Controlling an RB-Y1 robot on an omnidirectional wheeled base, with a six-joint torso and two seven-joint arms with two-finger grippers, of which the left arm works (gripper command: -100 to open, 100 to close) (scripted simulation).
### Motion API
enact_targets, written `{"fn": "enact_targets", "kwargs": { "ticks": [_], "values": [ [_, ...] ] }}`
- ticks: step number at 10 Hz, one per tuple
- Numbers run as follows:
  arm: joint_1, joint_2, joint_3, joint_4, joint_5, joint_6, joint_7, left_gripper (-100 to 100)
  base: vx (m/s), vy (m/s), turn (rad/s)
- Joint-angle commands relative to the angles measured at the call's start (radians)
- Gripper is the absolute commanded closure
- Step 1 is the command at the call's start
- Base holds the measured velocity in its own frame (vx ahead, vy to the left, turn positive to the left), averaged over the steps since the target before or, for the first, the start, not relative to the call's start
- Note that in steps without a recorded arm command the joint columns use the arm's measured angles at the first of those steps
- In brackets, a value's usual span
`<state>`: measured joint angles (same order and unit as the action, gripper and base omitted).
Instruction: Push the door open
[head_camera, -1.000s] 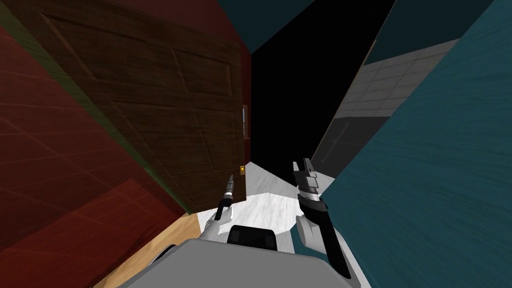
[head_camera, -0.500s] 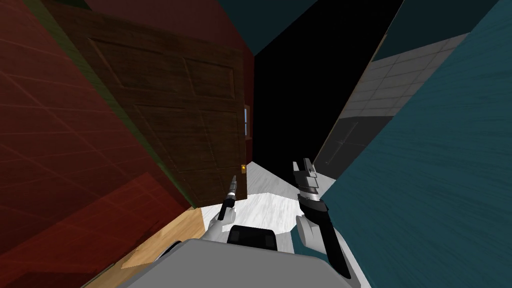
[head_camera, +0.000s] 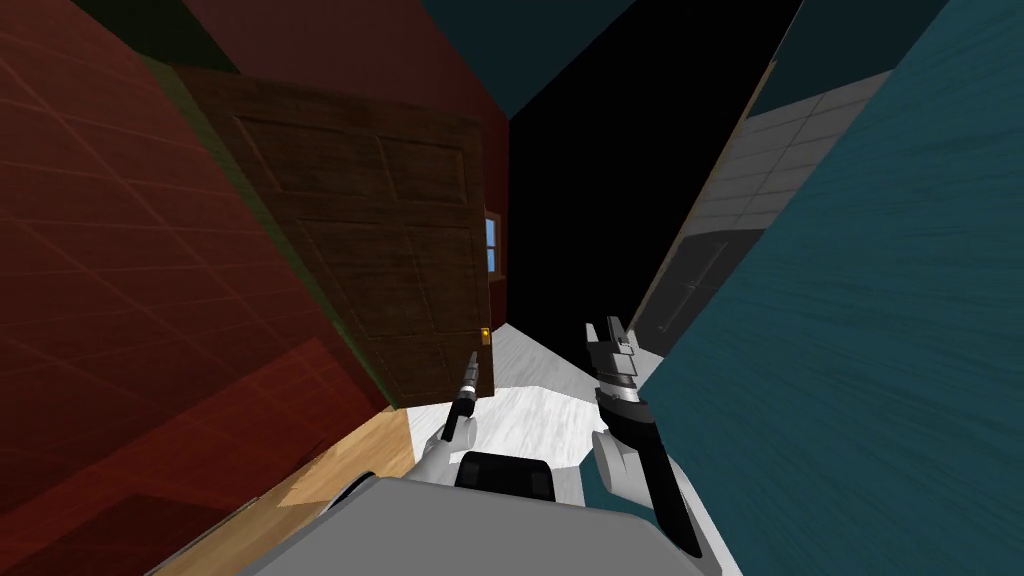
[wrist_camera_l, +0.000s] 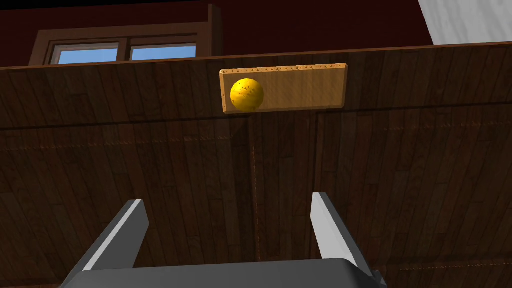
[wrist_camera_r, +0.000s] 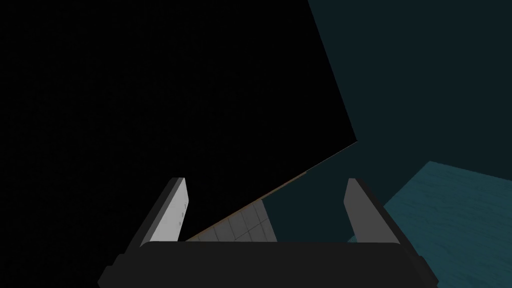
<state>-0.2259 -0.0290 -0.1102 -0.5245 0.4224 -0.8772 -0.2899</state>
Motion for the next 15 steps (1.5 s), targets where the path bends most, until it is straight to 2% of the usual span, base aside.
{"fn": "enact_targets", "kwargs": {
  "ticks": [1, 4, 6, 9, 11, 12, 13, 15],
  "values": [
    [0.013, 0.014, 0.0, -0.025, 0.0, 0.01, -0.004, -100, 0.109, 0.13, -0.014],
    [0.011, 0.051, 0.006, -0.022, 0.001, 0.009, -0.001, -100, 0.18, 0.102, -0.022],
    [0.009, 0.058, 0.009, -0.021, 0.001, 0.009, 0.001, -100, 0.172, 0.008, -0.012],
    [0.006, 0.048, 0.014, -0.018, 0.003, 0.009, 0.004, -100, 0.199, -0.057, -0.025],
    [0.005, 0.02, 0.018, -0.016, 0.004, 0.009, 0.006, -100, 0.187, -0.066, -0.019],
    [-0.005, 0.029, 0.018, 0.003, 0.004, 0.0, 0.009, -100, 0.078, -0.028, 0.031],
    [-0.005, 0.029, 0.018, 0.003, 0.004, 0.0, 0.009, 100, -0.018, 0.002, -0.023],
    [-0.005, 0.029, 0.018, 0.003, 0.004, 0.0, 0.009, 100, -0.024, 0.011, -0.013]
  ]
}}
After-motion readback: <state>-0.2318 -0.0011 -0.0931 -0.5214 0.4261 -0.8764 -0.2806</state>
